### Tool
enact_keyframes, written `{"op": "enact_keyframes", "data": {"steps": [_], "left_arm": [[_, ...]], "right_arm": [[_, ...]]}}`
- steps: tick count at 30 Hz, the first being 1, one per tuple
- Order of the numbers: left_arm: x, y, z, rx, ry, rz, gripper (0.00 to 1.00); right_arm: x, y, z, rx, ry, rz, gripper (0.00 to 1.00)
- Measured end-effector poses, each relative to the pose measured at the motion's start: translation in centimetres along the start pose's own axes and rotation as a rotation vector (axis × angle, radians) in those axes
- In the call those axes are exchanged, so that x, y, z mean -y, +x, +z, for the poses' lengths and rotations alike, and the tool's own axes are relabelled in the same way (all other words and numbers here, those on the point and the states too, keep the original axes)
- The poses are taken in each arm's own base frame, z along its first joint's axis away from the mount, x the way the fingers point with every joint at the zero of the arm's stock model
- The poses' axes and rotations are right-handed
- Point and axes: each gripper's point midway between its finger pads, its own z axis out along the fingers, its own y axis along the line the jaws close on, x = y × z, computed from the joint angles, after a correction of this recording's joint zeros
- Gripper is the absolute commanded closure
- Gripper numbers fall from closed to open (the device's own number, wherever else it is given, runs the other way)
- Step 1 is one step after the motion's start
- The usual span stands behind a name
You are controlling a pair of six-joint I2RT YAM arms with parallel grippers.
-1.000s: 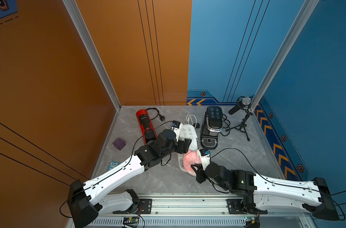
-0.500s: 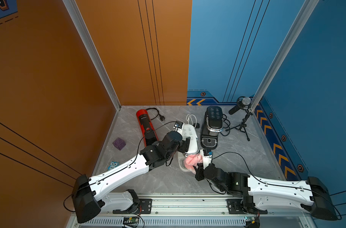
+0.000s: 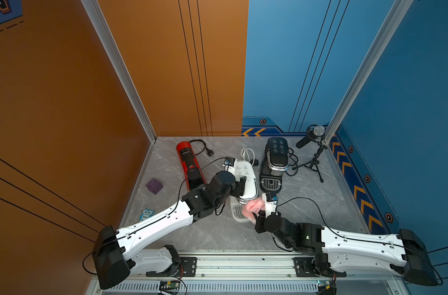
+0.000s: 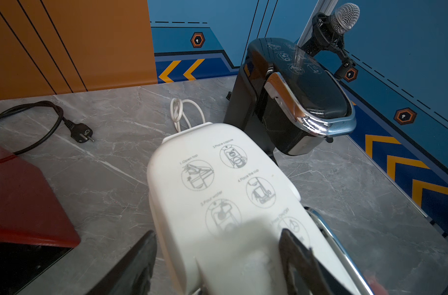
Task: Wipe the surface of a coffee machine
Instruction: Wipe the dirt from the surface of the coffee machine.
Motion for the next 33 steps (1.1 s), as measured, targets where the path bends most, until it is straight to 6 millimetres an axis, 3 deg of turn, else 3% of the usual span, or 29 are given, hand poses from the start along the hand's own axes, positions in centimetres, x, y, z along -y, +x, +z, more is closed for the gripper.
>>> {"op": "enact_keyframes", "data": {"steps": [4, 11, 14, 21, 25, 29, 33], "left_arm": [[0.0, 0.1, 0.1, 0.003, 0.003, -0.031, 0.25], [0.0, 0.4, 0.3, 0.017, 0.009, -0.086, 0.26], [0.0, 0.4, 0.3, 0.024, 0.012, -0.096, 0.26], [-0.1, 0.5, 0.2, 0.030, 0.015, -0.109, 0.26], [-0.2, 0.5, 0.1, 0.032, 0.016, -0.121, 0.26], [-0.2, 0.6, 0.1, 0.032, 0.016, -0.126, 0.26], [-0.2, 0.6, 0.1, 0.031, 0.015, -0.132, 0.26]], "right_arm": [[-2.3, 0.8, 1.2, -0.019, -0.032, -0.014, 1.00], [-2.1, 0.9, 2.3, -0.021, -0.021, 0.010, 1.00], [-0.7, 0.8, 2.0, -0.017, -0.019, 0.046, 1.00], [5.2, -0.9, 0.3, 0.068, 0.041, 0.174, 1.00], [7.4, -1.3, 0.5, 0.085, 0.049, 0.233, 1.00], [7.9, -0.5, 1.6, 0.065, -0.004, 0.287, 1.00], [7.2, 0.1, 2.5, 0.039, -0.089, 0.325, 1.00]]}}
